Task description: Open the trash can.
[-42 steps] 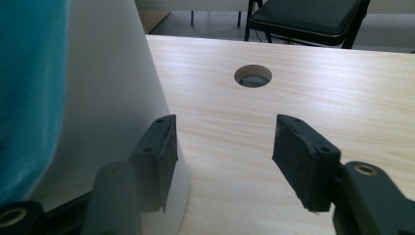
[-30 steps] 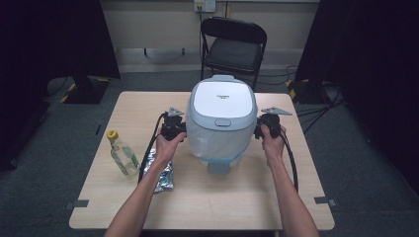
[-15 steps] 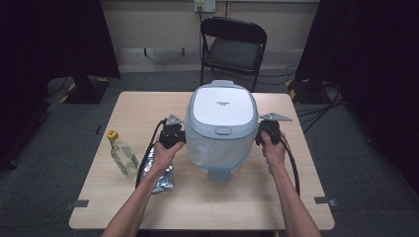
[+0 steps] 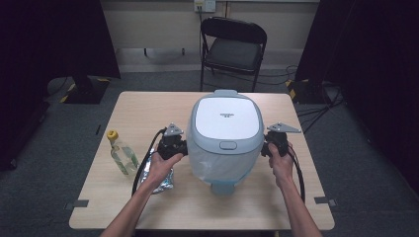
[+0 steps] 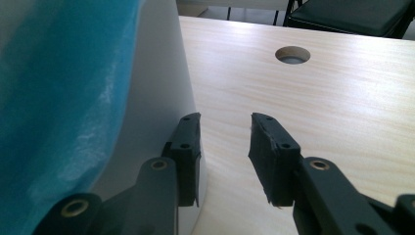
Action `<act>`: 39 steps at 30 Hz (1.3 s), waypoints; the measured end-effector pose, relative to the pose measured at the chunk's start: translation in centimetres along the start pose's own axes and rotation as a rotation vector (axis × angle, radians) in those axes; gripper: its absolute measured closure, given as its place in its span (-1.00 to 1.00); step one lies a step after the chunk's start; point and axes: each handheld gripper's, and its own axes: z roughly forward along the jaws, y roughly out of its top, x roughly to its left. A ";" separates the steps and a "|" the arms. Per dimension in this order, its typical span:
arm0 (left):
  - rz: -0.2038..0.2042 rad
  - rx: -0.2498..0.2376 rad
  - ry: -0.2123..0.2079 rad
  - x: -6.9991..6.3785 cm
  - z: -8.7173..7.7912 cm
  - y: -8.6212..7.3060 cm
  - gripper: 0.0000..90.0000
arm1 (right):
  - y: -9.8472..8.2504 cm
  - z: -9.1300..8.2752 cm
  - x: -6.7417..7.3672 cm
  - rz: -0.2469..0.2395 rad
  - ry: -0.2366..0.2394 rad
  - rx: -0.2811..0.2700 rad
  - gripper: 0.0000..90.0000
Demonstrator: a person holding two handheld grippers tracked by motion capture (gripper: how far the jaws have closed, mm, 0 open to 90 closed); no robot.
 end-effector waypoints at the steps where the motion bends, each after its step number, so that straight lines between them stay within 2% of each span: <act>1: 0.004 0.000 -0.002 -0.3 -0.1 -0.1 0.66 | -0.1 -0.2 0.0 -0.002 0.000 -0.002 0.42; 2: -0.009 -0.005 -0.009 -0.4 -0.2 -0.3 0.65 | -0.3 -0.5 0.1 -0.003 0.002 0.001 0.41; 3: -0.006 -0.009 -0.002 -0.6 -0.3 -0.5 0.57 | -0.5 -0.9 0.2 -0.013 -0.006 -0.002 0.32; 4: -0.006 -0.009 -0.002 -0.6 -0.3 -0.5 0.52 | -0.5 -0.9 0.2 -0.013 -0.006 -0.002 0.32; 5: -0.008 -0.014 0.011 -0.7 -0.5 -0.8 0.39 | -0.8 -1.4 0.2 -0.030 -0.030 -0.009 0.15; 6: -0.008 -0.014 0.011 -0.7 -0.5 -0.8 0.23 | -0.8 -1.4 0.2 -0.030 -0.030 -0.009 0.15; 7: 0.003 -0.010 0.024 -0.5 -0.6 -0.9 0.04 | -1.0 -1.6 -0.1 -0.009 -0.047 -0.005 -0.15; 8: 0.002 -0.011 0.013 -0.3 -0.6 -1.0 0.04 | -1.0 -1.6 -0.1 -0.009 -0.047 -0.005 -0.15; 9: -0.001 -0.013 -0.004 0.1 -0.7 -1.1 -0.05 | -1.1 -1.6 -0.3 0.003 -0.046 -0.004 -0.24; 10: -0.014 -0.016 0.002 0.4 -0.9 -1.2 -0.09 | -1.4 -1.7 -0.7 0.031 -0.050 0.000 -0.35; 12: -0.022 -0.020 -0.004 0.7 -1.2 -1.3 -0.09 | -1.6 -1.7 -0.8 0.047 -0.059 -0.006 -0.34; 13: -0.029 -0.026 -0.014 1.0 -1.6 -1.3 -0.10 | -2.2 -1.9 -1.2 0.065 -0.088 0.000 -0.34; 15: -0.036 -0.034 -0.003 1.1 -1.9 -1.4 -0.10 | -2.5 -1.9 -1.4 0.076 -0.083 0.007 -0.35; 17: -0.042 -0.041 -0.015 1.3 -2.4 -1.4 -0.10 | -3.4 -2.1 -1.8 0.096 -0.075 0.034 -0.36; 19: -0.045 -0.055 -0.021 1.4 -2.9 -1.4 -0.11 | -4.3 -2.4 -1.7 0.088 -0.081 0.068 -0.38; 20: -0.043 -0.060 -0.022 1.5 -3.2 -1.5 -0.15 | -5.2 -2.7 -1.5 0.071 -0.078 0.107 -0.40; 22: -0.043 -0.063 -0.027 1.4 -3.5 -1.4 -0.15 | -5.7 -2.8 -1.3 0.054 -0.075 0.126 -0.41; 23: -0.049 -0.072 -0.048 1.4 -3.7 -1.4 -0.21 | -6.6 -3.0 -0.9 0.040 -0.077 0.162 -0.42; 24: -0.049 -0.072 -0.048 1.4 -3.7 -1.4 -0.23 | -6.6 -3.0 -0.9 0.040 -0.077 0.162 -0.42; 25: -0.042 -0.063 -0.067 1.3 -3.9 -1.3 -0.24 | -7.4 -3.3 -0.5 0.015 -0.078 0.182 -0.45; 26: -0.043 -0.066 -0.075 1.2 -4.0 -1.2 -0.24 | -7.4 -3.3 -0.5 0.015 -0.078 0.182 -0.45; 27: -0.038 -0.067 -0.085 1.2 -4.3 -1.1 -0.27 | -8.0 -3.5 -0.1 -0.017 -0.089 0.209 -0.48; 33: -0.040 -0.090 -0.116 1.0 -5.7 -0.6 -0.32 | -9.4 -3.3 0.1 -0.053 -0.114 0.250 -0.54; 36: -0.038 -0.090 -0.114 1.0 -6.2 -0.5 -0.32 | -9.5 -3.2 0.4 -0.069 -0.126 0.244 -0.57; 39: -0.048 -0.119 -0.132 1.0 -7.2 -0.3 -0.30 | -9.7 -3.2 0.5 -0.069 -0.132 0.226 -0.59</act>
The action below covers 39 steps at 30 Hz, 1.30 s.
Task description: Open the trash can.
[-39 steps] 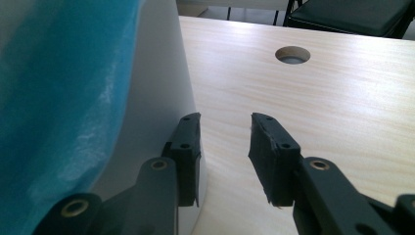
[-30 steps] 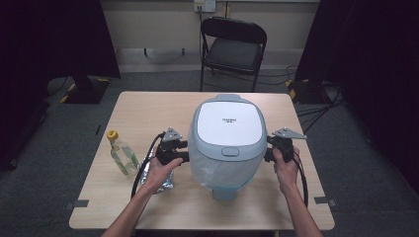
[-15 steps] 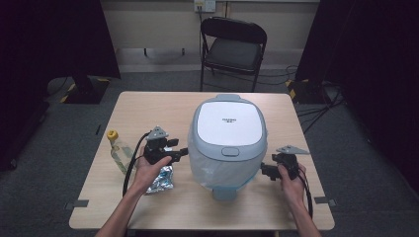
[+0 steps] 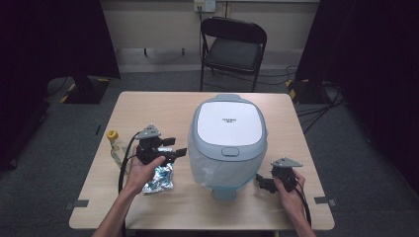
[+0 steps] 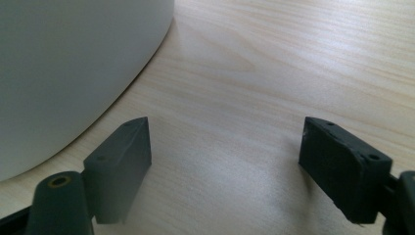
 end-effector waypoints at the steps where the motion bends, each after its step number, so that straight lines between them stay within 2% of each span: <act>1: -0.001 -0.006 0.004 -0.1 -0.3 0.2 -0.30 | 0.0 0.0 0.0 0.000 0.000 0.000 -0.59; 2: 0.012 -0.021 -0.013 -0.2 -0.8 0.5 -0.30 | 0.0 0.0 0.0 0.000 0.000 0.000 -0.59; 5: 0.030 -0.040 -0.009 -0.4 -1.5 1.0 -0.39 | 0.0 0.0 0.0 0.001 0.000 0.001 -0.59; 6: 0.030 -0.062 -0.035 -0.4 -2.1 1.6 -0.43 | 0.0 0.0 0.0 0.001 0.001 0.001 -0.59; 11: 0.067 -0.089 -0.050 -0.9 -3.4 2.9 -0.37 | 0.0 0.0 0.0 0.000 0.002 0.002 -0.60; 12: 0.068 -0.102 -0.054 -1.1 -3.7 3.3 -0.16 | 0.0 0.0 0.0 0.002 0.003 0.006 -0.61; 14: 0.072 -0.111 -0.087 -1.4 -4.0 4.1 -0.13 | 0.0 0.0 -0.1 -0.002 0.001 0.003 -0.61; 16: 0.083 -0.110 -0.100 -2.0 -4.2 4.8 -0.08 | 0.0 0.1 -0.1 -0.001 0.002 0.004 -0.61; 19: 0.107 -0.115 -0.100 -2.8 -4.5 5.9 0.09 | 0.0 0.1 -0.1 -0.001 0.002 0.004 -0.61; 21: 0.130 -0.120 -0.085 -3.4 -4.9 6.7 0.22 | 0.0 0.1 -0.1 -0.001 0.002 0.004 -0.61; 22: 0.153 -0.125 -0.085 -3.8 -5.0 7.3 0.37 | 0.0 0.1 -0.1 -0.001 0.002 0.004 -0.61; 24: 0.165 -0.124 -0.095 -4.2 -5.0 7.7 0.42 | 0.0 0.1 -0.1 -0.001 0.002 0.004 -0.61; 25: 0.176 -0.126 -0.097 -4.6 -4.9 7.9 0.53 | 0.1 0.1 -0.1 -0.001 0.001 0.004 -0.63; 30: 0.206 -0.156 -0.181 -6.8 -4.5 8.8 0.97 | 0.2 0.2 0.0 0.004 0.001 0.012 -0.68; 34: 0.234 -0.157 -0.221 -8.3 -4.0 9.2 1.00 | 0.2 0.2 -0.1 0.004 0.000 0.012 -0.68; 35: 0.230 -0.154 -0.238 -8.7 -3.6 9.4 1.00 | 0.2 0.2 0.0 0.004 0.000 0.012 -0.68; 36: 0.247 -0.141 -0.246 -9.3 -3.1 9.7 1.00 | 0.2 0.2 0.0 0.004 0.000 0.012 -0.68; 39: 0.268 -0.126 -0.268 -10.0 -2.3 10.0 1.00 | 0.2 0.2 0.0 0.005 0.000 0.012 -0.68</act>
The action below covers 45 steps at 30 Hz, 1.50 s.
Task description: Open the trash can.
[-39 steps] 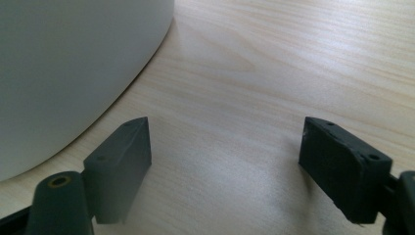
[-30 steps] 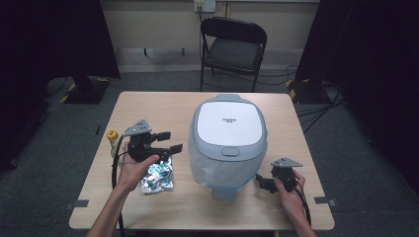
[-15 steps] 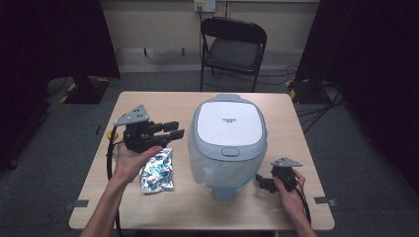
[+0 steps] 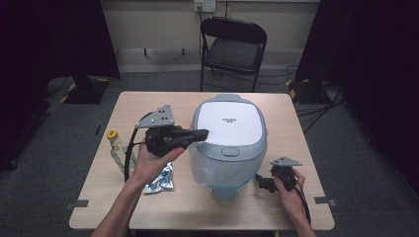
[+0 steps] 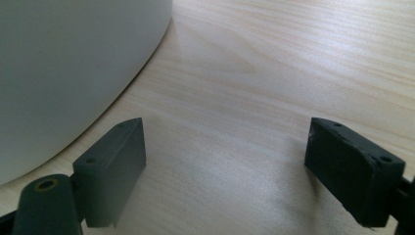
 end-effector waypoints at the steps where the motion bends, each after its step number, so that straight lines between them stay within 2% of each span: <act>1: -0.004 -0.002 -0.010 -0.2 0.4 0.1 1.00 | 0.0 0.0 0.0 0.000 0.000 0.001 -0.68; 8: -0.008 0.008 -0.106 -1.8 2.4 0.2 1.00 | 0.0 0.0 0.0 0.000 0.000 0.000 -0.68; 10: -0.009 0.025 -0.089 -1.9 2.9 0.2 1.00 | 0.0 0.0 0.0 -0.001 0.000 0.000 -0.68; 15: -0.010 0.040 -0.124 -2.2 3.8 -0.1 1.00 | 0.0 0.0 0.0 0.001 0.000 0.001 -0.68; 16: 0.008 0.051 -0.127 -2.4 4.0 -0.1 1.00 | 0.0 0.0 0.0 0.001 0.000 0.001 -0.68; 18: 0.014 0.053 -0.137 -2.6 4.2 -0.2 1.00 | 0.0 0.0 0.0 -0.001 0.000 0.000 -0.68; 22: 0.040 0.057 -0.118 -3.1 4.5 -0.1 1.00 | 0.0 0.0 0.0 0.001 0.000 0.001 -0.68; 23: 0.057 0.061 -0.112 -3.2 4.4 -0.1 1.00 | 0.0 0.0 0.0 0.001 0.000 0.001 -0.68; 25: 0.052 0.065 -0.113 -3.2 4.5 -0.1 1.00 | 0.0 0.0 0.0 0.000 0.000 0.001 -0.68; 27: 0.067 0.067 -0.110 -3.3 4.5 -0.2 1.00 | 0.0 0.0 0.0 0.000 0.000 0.001 -0.68; 32: 0.033 0.051 -0.135 -2.8 4.4 -0.3 1.00 | 0.0 0.0 0.0 0.000 0.000 0.000 -0.68; 38: 0.032 0.050 -0.134 -2.8 4.4 -0.3 1.00 | 0.0 0.0 0.0 -0.005 0.000 -0.002 -0.69; 41: 0.015 0.039 -0.146 -2.6 4.2 -0.4 0.98 | 0.0 0.0 0.0 -0.005 0.000 -0.001 -0.69; 45: 0.011 0.029 -0.127 -2.2 3.7 -0.4 0.77 | 0.0 0.0 0.0 -0.005 0.000 -0.001 -0.69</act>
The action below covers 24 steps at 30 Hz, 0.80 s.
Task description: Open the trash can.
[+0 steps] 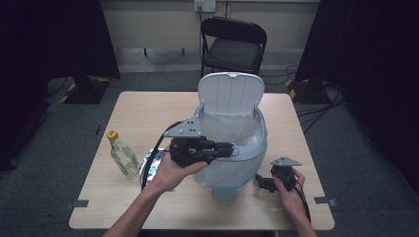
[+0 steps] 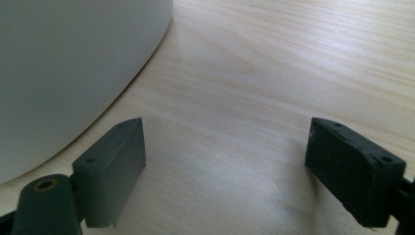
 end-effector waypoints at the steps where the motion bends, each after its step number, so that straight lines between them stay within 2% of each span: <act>1: 0.000 0.000 0.000 0.0 0.0 0.0 0.74 | 0.0 0.0 0.0 0.000 0.000 0.000 -0.69; 7: -0.024 -0.018 0.043 0.8 -1.5 -0.4 0.59 | 0.0 0.0 0.0 0.000 0.000 0.000 -0.69; 10: -0.058 -0.046 0.089 1.3 -2.5 -0.8 0.49 | 0.0 0.0 0.0 0.000 0.000 0.000 -0.69; 13: -0.079 -0.079 0.109 1.8 -3.4 -1.2 0.43 | 0.0 0.0 0.0 0.000 0.000 0.000 -0.69; 18: -0.123 -0.103 0.161 2.9 -5.4 -2.1 0.33 | 0.0 0.0 0.0 -0.001 0.000 0.000 -0.69; 20: -0.133 -0.121 0.182 3.2 -5.9 -2.7 0.32 | 0.0 0.0 0.0 -0.001 0.000 0.000 -0.69; 23: -0.139 -0.113 0.217 3.3 -6.5 -3.7 0.25 | 0.0 0.0 0.0 -0.001 0.000 0.000 -0.69; 24: -0.155 -0.127 0.225 3.4 -6.7 -4.1 0.23 | 0.0 0.0 0.0 0.000 0.000 0.000 -0.69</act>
